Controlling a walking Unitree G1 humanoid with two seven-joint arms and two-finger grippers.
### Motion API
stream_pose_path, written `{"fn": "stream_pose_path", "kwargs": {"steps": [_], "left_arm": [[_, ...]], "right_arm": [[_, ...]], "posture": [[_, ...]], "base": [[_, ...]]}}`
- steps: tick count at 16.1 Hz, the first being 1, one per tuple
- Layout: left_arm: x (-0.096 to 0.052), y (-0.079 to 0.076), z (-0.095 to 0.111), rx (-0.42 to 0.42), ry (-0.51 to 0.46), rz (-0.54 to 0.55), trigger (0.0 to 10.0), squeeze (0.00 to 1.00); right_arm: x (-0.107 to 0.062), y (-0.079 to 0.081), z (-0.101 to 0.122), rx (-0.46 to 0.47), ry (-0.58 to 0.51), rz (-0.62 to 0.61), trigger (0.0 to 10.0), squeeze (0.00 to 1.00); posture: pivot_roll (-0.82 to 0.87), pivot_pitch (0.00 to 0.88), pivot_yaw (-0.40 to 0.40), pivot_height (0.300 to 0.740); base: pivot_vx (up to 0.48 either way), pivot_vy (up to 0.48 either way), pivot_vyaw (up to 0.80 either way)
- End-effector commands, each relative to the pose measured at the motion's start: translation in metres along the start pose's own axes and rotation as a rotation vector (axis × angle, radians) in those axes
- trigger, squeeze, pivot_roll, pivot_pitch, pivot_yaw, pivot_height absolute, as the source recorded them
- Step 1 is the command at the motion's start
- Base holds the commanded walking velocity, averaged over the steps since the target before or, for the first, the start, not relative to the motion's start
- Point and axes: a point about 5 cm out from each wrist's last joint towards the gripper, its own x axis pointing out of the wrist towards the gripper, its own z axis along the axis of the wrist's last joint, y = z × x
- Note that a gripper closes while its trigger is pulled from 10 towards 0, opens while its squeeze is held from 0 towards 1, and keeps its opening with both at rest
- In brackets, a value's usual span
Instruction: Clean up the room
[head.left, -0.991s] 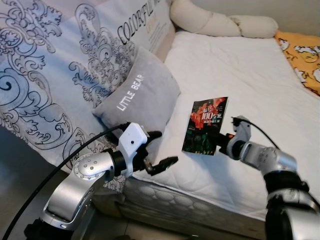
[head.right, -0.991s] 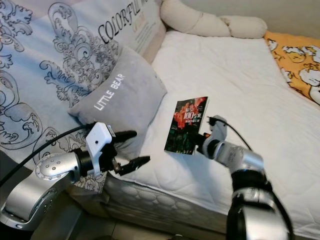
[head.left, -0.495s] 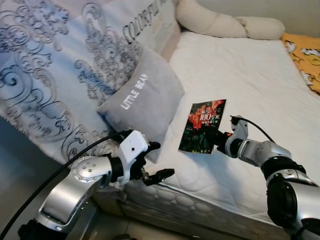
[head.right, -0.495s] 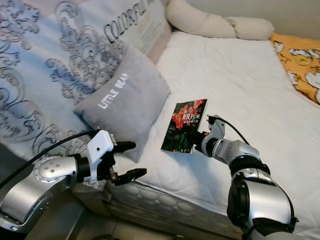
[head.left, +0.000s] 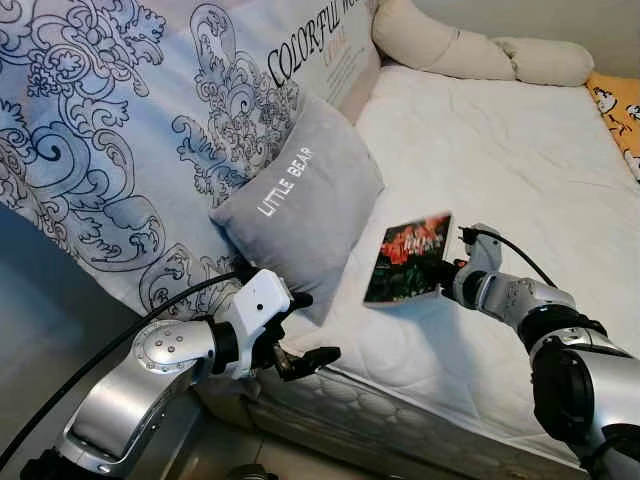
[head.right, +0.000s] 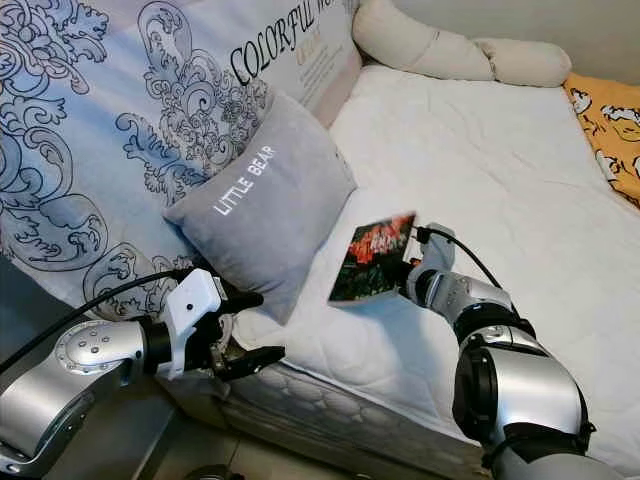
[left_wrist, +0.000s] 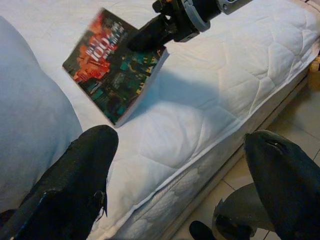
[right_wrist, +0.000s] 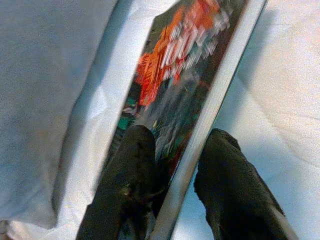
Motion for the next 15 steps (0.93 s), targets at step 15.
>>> {"fn": "stream_pose_path", "kwargs": {"steps": [15], "left_arm": [[0.008, 0.038, 0.003, -0.116, -0.238, 0.581, 10.0, 0.0]], "right_arm": [[-0.036, -0.016, 0.017, -0.394, -0.391, 0.039, 10.0, 1.0]], "posture": [[-0.01, 0.0, 0.031, 0.74]], "base": [[0.0, 0.0, 0.0]]}}
